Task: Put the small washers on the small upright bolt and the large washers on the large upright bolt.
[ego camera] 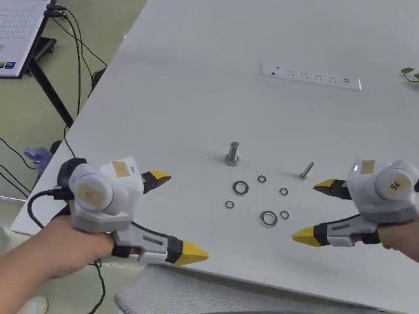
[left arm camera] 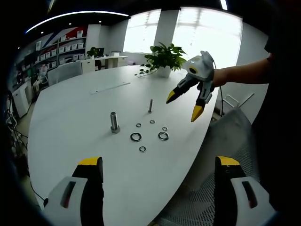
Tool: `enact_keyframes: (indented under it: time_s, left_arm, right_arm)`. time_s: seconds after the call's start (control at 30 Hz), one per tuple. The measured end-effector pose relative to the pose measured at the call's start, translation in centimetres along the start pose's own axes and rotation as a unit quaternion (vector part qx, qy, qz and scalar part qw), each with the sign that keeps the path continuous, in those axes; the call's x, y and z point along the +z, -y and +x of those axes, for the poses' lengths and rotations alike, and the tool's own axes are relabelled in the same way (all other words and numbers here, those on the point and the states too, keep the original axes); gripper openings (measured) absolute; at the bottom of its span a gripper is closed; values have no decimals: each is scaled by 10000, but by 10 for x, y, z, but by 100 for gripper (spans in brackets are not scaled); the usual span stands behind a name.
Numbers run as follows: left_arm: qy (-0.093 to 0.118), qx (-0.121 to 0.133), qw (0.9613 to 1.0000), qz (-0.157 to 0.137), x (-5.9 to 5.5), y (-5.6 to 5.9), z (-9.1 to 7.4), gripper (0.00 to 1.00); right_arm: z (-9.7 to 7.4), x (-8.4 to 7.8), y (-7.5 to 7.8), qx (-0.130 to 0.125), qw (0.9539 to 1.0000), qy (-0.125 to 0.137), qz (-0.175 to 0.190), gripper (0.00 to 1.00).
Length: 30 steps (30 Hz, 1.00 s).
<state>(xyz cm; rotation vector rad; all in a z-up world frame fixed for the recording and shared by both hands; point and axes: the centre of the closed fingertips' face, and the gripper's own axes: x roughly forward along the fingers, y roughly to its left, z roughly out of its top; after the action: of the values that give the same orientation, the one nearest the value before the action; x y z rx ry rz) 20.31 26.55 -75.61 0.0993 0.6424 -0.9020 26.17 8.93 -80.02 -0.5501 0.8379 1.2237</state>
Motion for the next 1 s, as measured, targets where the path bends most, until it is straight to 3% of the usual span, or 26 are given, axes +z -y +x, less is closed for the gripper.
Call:
enact_keyframes:
  time_s: [0.37,0.8,1.0]
  left_arm:
    - [80,149,9997,155,7,-9,2,99]
    - [-2,282,9988,400,1,-15,0,99]
    - [-190,463,9964,688,-6,-23,-2,99]
  right_arm:
    - [20,2,-2,154,9964,-428,-714,67]
    - [40,5,-7,392,9899,-724,-1156,62]
    - [46,1,-8,505,9876,-857,-1218,59]
